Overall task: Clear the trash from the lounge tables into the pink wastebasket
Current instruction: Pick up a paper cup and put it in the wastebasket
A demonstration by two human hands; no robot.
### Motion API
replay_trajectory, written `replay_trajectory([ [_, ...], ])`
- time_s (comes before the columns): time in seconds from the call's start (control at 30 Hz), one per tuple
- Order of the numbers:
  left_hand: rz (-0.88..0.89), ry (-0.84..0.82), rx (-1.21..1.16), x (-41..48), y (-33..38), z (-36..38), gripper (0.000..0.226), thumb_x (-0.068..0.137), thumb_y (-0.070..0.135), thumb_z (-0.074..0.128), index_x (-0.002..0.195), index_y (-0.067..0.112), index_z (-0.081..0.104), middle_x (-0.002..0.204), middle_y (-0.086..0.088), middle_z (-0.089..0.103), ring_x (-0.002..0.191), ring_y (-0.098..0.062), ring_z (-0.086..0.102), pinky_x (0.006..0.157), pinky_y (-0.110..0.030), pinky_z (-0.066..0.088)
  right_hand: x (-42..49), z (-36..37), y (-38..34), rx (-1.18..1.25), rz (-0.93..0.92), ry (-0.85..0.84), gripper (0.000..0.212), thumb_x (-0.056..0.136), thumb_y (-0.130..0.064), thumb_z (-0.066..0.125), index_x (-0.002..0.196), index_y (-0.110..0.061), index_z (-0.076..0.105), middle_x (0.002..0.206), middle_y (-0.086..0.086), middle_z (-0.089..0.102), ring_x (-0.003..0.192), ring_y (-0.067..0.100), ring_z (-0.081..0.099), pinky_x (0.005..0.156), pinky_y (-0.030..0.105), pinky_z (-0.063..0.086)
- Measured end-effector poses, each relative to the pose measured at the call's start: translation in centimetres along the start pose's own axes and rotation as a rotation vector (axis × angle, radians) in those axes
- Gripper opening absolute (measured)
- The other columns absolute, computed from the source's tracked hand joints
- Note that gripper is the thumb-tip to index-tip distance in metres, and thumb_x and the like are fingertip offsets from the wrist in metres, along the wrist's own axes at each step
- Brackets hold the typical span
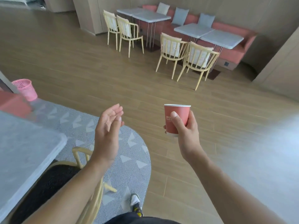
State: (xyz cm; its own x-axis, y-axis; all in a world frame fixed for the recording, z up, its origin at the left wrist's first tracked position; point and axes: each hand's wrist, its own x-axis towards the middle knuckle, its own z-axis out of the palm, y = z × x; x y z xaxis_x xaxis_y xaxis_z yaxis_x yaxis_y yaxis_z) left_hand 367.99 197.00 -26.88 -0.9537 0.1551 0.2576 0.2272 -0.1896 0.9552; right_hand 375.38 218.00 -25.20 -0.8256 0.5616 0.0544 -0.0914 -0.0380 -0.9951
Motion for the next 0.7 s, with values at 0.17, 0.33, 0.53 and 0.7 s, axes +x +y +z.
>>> replay_trajectory([
  [0.17, 0.034, 0.029, 0.023, 11.3, -1.1, -0.3, 0.040, 0.095, 0.047, 0.056, 0.132, 0.034, 0.060, 0.138, 0.012, 0.067, 0.135, -0.011, 0.061, 0.110, -0.039, 0.052, 11.7, 6.3, -0.5, 0.010, 0.005, -0.077, 0.062, 0.075, -0.058, 0.076, 0.118, -0.016, 0.060, 0.089, -0.005, 0.072, 0.077, 0.027, 0.072, 0.067, 0.036, 0.061],
  [0.33, 0.044, 0.105, 0.045, 20.7, -3.1, -1.3, 0.038, 0.095, 0.047, 0.056, 0.131, 0.036, 0.060, 0.138, 0.013, 0.067, 0.135, -0.012, 0.060, 0.109, -0.038, 0.052, 21.7, 11.6, 0.4, 0.005, 0.013, -0.145, 0.064, 0.074, -0.060, 0.076, 0.118, -0.016, 0.060, 0.090, -0.004, 0.073, 0.080, 0.031, 0.074, 0.070, 0.040, 0.062],
  [0.53, 0.026, 0.217, 0.059, 32.9, -8.2, -2.1, 0.040, 0.093, 0.046, 0.058, 0.131, 0.032, 0.061, 0.138, 0.011, 0.067, 0.136, -0.014, 0.060, 0.110, -0.039, 0.052, 35.8, 18.4, 3.7, 0.017, 0.033, -0.244, 0.061, 0.075, -0.062, 0.077, 0.118, -0.020, 0.062, 0.108, 0.020, 0.071, 0.098, 0.050, 0.070, 0.080, 0.059, 0.061],
  [0.7, 0.060, 0.328, 0.098, 44.3, -11.3, -2.4, 0.044, 0.093, 0.047, 0.058, 0.133, 0.028, 0.059, 0.140, 0.004, 0.066, 0.135, -0.016, 0.061, 0.106, -0.035, 0.054, 48.7, 24.9, 5.9, 0.029, 0.064, -0.386, 0.060, 0.076, -0.062, 0.078, 0.117, -0.022, 0.063, 0.101, 0.005, 0.072, 0.094, 0.046, 0.072, 0.081, 0.054, 0.060],
])
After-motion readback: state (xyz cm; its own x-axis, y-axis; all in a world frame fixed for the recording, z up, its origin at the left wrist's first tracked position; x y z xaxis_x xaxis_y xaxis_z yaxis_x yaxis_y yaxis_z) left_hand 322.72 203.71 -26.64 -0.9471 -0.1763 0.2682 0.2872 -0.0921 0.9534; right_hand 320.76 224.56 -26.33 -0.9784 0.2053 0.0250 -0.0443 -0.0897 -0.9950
